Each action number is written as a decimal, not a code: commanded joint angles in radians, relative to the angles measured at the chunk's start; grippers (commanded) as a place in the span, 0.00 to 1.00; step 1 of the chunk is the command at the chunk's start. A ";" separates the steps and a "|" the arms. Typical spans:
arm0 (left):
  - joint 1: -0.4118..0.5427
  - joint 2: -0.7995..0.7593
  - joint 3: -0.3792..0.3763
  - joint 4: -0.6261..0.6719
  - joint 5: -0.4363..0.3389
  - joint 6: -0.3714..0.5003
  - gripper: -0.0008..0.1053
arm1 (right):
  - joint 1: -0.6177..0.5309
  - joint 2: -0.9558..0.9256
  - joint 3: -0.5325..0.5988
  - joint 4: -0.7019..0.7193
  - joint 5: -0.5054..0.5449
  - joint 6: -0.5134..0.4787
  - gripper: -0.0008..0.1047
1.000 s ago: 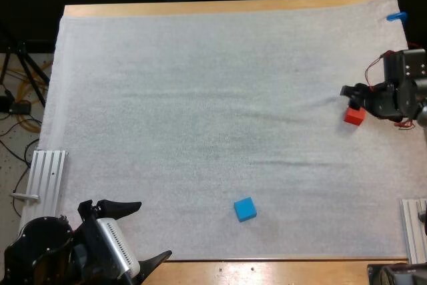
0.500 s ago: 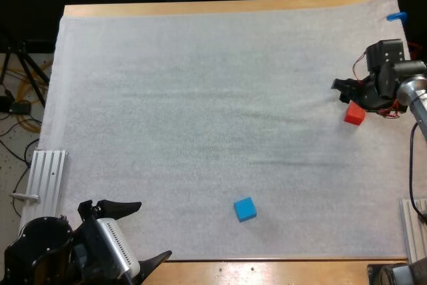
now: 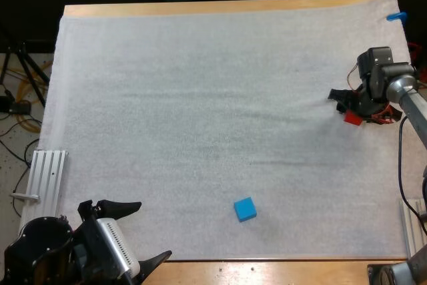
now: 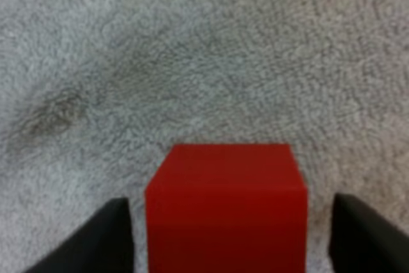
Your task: Stack red cube on blue cube
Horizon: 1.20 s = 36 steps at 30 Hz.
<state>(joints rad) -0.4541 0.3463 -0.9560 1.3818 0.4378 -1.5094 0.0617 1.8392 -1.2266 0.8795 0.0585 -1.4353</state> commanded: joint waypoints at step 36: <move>-0.005 0.001 -0.004 -0.041 0.007 0.004 0.83 | 0.003 -0.397 -0.048 0.217 -0.100 -0.242 0.09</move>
<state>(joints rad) -0.4541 0.3463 -0.9560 1.3529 0.4378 -1.5094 0.0617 1.4505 -1.2632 1.0805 -0.0295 -1.6609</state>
